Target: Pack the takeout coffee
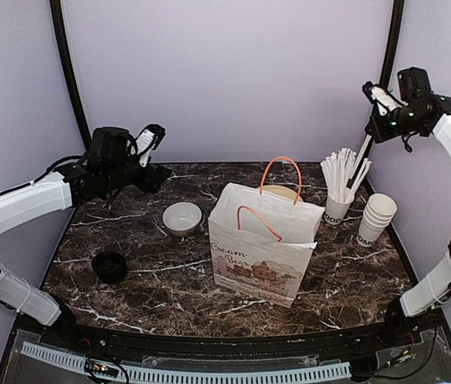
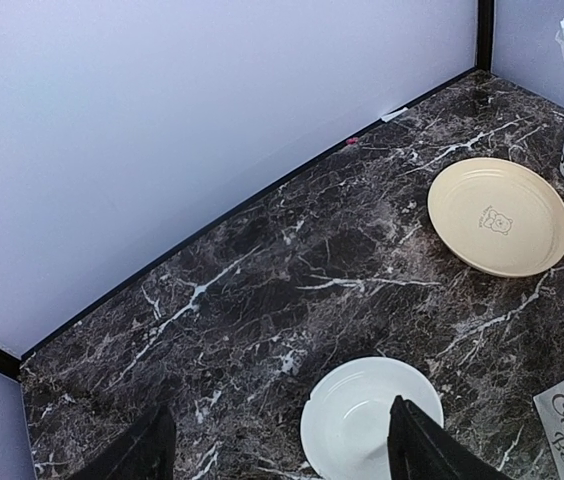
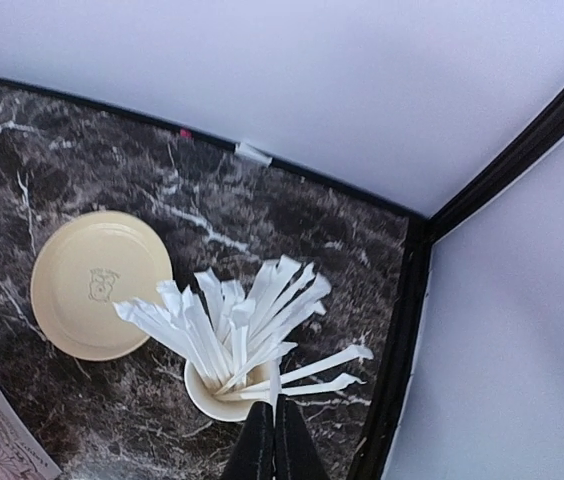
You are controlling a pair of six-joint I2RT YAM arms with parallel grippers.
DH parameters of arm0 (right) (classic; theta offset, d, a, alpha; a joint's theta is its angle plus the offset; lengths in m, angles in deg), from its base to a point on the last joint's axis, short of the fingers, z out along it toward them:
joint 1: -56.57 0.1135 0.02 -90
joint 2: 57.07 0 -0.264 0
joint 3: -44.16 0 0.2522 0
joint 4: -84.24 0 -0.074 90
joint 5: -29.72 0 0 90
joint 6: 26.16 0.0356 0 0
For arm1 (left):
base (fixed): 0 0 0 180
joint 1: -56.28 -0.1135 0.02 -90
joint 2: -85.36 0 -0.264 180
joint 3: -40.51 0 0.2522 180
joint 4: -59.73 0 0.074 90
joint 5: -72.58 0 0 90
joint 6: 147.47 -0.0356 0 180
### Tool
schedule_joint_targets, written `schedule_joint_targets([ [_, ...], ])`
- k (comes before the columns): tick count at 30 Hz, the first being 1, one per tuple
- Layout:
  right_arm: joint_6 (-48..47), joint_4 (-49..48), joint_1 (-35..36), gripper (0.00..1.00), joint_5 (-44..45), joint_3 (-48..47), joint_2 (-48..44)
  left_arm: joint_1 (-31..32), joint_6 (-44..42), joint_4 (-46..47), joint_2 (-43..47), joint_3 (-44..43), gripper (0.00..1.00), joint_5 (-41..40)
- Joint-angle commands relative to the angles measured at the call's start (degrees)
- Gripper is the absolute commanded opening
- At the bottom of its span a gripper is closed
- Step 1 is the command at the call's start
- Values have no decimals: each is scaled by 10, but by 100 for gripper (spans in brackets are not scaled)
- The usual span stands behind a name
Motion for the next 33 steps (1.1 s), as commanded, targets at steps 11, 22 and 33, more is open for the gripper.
schedule_joint_targets([
  [11, -25, 33, 0, 0, -170, -176, -46, -4, -20, -1, -17, -12, 75, -23],
  [22, -74, 81, 40, 0, -558, -195, -56, -7, -23, -2, -18, -12, 75, -20],
  [33, -129, 112, 198, 0, -482, -161, -32, -7, -26, -4, -16, -12, 75, -24],
])
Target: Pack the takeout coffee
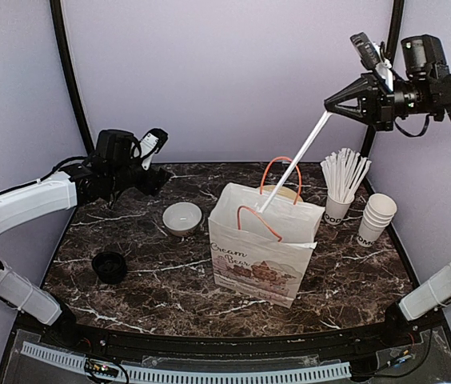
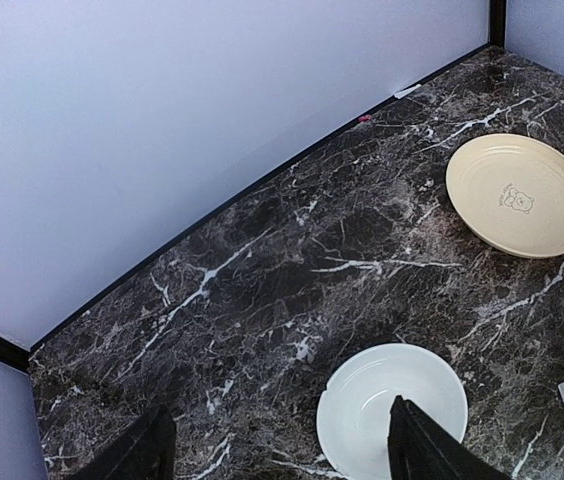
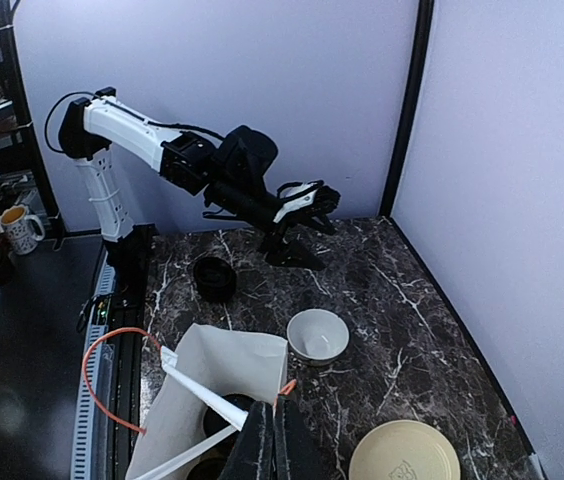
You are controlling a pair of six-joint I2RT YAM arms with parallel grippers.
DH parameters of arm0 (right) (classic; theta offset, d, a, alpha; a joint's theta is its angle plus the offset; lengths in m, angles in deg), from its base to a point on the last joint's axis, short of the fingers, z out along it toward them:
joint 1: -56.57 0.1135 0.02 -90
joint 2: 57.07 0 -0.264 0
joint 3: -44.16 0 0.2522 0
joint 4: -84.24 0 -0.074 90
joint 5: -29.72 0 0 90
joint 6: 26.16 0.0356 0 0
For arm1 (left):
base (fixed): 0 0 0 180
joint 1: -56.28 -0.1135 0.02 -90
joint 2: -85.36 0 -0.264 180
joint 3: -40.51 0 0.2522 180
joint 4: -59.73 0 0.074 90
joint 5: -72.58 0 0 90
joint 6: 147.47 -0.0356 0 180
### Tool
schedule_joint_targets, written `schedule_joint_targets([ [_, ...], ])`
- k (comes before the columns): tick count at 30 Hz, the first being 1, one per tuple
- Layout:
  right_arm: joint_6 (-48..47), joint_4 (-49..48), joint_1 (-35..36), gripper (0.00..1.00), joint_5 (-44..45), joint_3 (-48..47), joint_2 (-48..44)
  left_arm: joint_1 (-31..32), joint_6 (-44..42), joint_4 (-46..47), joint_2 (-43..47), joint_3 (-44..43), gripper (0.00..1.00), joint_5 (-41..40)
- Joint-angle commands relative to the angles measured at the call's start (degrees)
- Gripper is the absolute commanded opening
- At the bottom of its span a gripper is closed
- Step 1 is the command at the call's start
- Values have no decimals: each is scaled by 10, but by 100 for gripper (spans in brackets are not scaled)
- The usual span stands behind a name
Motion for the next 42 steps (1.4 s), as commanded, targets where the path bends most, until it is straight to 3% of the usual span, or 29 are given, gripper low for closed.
schedule_joint_targets([
  [1, -38, 17, 62, 0, 54, 14, 13, -4, -9, -4, 6, -12, 75, -6],
  [8, -55, 7, 167, 0, 204, 60, 25, -4, -12, -6, -4, -14, 75, -4],
  [17, -65, -3, 259, 0, 305, 78, 65, -4, -14, -11, -8, -16, 75, -2],
  [20, -79, 20, 276, 26, 299, 68, 80, -4, -15, -12, -8, -17, 75, -1],
  [24, -83, 42, 276, 51, 270, 46, 80, -4, -16, -12, -7, -17, 75, 0],
  [27, -80, 38, 256, 63, 254, 34, 64, -4, -15, -14, -7, -18, 75, 2],
  [31, -69, 21, 181, 65, 209, 32, 54, -4, -9, -15, -1, -20, 76, -1],
  [35, -35, -61, 84, 68, 199, 100, 20, -4, 5, -15, 12, -20, 78, -13],
  [40, 44, -195, -12, 72, 290, 215, -10, -8, 28, -9, 38, -19, 84, -31],
  [42, 85, -255, -46, 79, 354, 260, -21, -11, 36, -6, 50, -17, 86, -36],
])
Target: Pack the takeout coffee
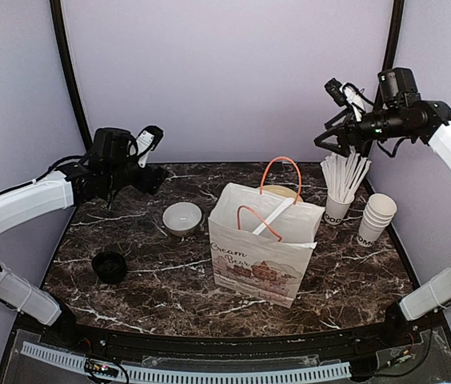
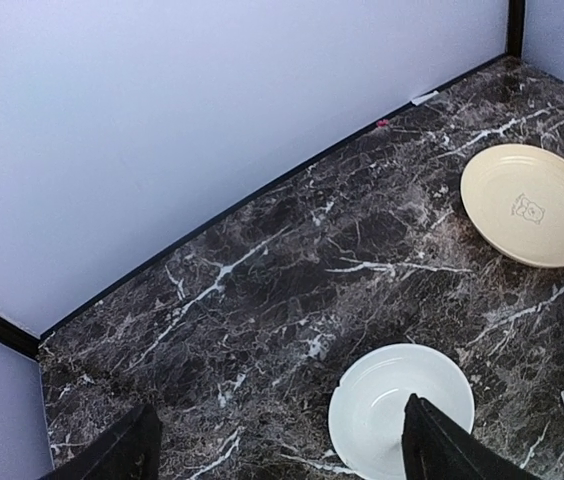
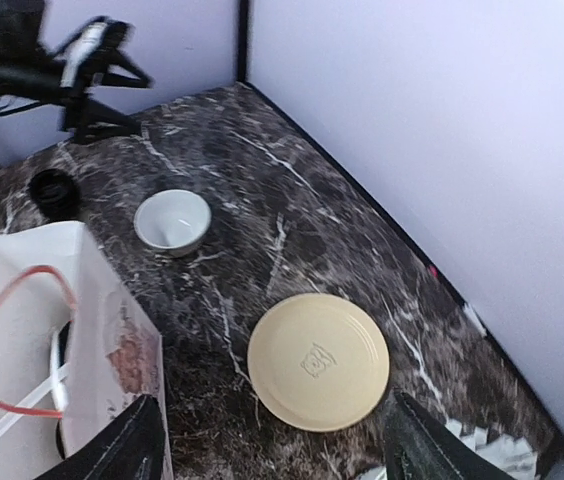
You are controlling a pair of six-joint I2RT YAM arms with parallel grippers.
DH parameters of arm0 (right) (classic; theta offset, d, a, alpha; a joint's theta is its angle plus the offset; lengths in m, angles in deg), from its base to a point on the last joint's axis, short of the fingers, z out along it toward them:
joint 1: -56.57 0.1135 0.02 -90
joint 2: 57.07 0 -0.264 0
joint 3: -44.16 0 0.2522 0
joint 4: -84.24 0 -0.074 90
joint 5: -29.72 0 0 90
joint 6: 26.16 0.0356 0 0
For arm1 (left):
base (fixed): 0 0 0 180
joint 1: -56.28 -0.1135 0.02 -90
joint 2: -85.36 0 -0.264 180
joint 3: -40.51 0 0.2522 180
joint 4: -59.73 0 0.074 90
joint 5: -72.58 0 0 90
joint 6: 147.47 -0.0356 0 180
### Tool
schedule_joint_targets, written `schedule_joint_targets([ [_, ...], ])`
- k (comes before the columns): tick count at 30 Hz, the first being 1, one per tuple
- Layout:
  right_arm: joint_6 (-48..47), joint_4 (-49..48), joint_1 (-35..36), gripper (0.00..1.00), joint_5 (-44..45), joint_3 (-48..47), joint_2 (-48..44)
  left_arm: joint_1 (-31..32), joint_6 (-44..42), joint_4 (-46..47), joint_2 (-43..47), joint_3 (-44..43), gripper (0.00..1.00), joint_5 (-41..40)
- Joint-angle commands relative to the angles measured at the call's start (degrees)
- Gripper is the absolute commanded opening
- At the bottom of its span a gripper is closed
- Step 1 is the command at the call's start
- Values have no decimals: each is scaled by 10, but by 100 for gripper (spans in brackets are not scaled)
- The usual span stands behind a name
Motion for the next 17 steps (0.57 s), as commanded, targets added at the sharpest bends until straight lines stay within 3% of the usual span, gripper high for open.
schedule_joint_targets([
  [1, 115, -176, -71, 92, 143, 89, -22, -10, 28, 8, 50, -13, 87, -20],
  [2, 142, -204, -86, 98, 185, 115, -29, -11, 30, 11, 54, -11, 88, -23],
  [6, 195, -283, -118, 99, 306, 179, -48, -17, 43, 21, 75, -5, 98, -34],
  [8, 213, -317, -119, 99, 351, 207, -61, -21, 56, 28, 83, 0, 99, -41],
  [12, 234, -344, -124, 99, 385, 240, -81, -31, 91, 40, 94, 10, 99, -43],
  [17, 249, -355, -135, 99, 349, 267, -90, -38, 115, 38, 99, 9, 99, -40],
])
